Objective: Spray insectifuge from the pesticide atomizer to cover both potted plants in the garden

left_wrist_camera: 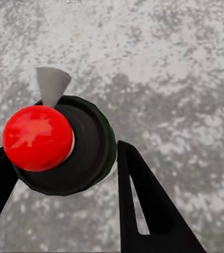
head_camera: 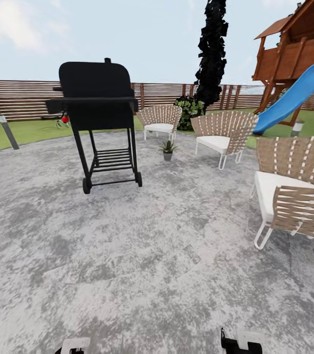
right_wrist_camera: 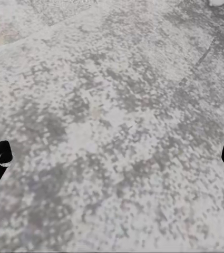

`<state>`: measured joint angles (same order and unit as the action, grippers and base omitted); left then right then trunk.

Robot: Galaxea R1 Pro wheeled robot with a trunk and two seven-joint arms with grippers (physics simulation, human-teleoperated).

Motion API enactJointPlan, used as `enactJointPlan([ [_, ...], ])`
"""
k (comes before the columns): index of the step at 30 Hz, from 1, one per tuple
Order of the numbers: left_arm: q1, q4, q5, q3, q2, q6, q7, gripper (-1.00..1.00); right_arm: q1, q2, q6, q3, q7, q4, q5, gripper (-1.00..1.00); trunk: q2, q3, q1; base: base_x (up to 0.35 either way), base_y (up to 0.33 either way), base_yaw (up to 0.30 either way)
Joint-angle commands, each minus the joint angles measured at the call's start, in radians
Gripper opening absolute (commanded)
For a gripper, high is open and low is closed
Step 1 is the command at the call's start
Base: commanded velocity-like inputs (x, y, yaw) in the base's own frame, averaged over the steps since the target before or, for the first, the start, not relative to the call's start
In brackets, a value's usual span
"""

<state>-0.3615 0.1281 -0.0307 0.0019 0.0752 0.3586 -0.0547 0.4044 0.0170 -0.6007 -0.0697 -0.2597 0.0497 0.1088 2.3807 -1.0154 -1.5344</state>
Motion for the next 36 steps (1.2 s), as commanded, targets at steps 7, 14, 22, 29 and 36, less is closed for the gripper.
enactJointPlan([
  [7,-0.001,-0.001,-0.003,0.0,0.0,0.003,-0.001,-1.0,0.001,0.0,-0.002,-0.007,-0.004,-0.001,0.01,1.0,0.0,-0.001,0.0,0.336,0.0,0.0],
  [14,-0.001,-0.001,-0.003,0.0,0.0,0.003,-0.001,-1.0,0.001,0.0,-0.002,-0.007,-0.004,-0.001,0.009,1.0,0.0,-0.001,0.0,0.336,0.0,0.0],
  [22,-0.001,-0.001,-0.003,0.0,0.0,0.003,-0.001,-1.0,0.001,0.0,-0.002,-0.007,-0.004,-0.001,0.009,1.0,0.0,-0.001,0.0,0.336,0.0,0.0],
  [29,-0.001,-0.001,-0.003,0.0,0.0,0.003,-0.001,-1.0,0.001,0.0,-0.002,-0.007,-0.003,-0.001,0.009,1.0,0.0,-0.001,0.0,0.336,0.0,-0.022],
  [36,-0.001,-0.001,-0.003,0.0,0.0,0.003,-0.001,-1.0,0.001,0.0,-0.002,-0.007,-0.003,-0.001,0.009,1.0,0.0,-0.001,0.0,0.336,0.0,-0.245],
])
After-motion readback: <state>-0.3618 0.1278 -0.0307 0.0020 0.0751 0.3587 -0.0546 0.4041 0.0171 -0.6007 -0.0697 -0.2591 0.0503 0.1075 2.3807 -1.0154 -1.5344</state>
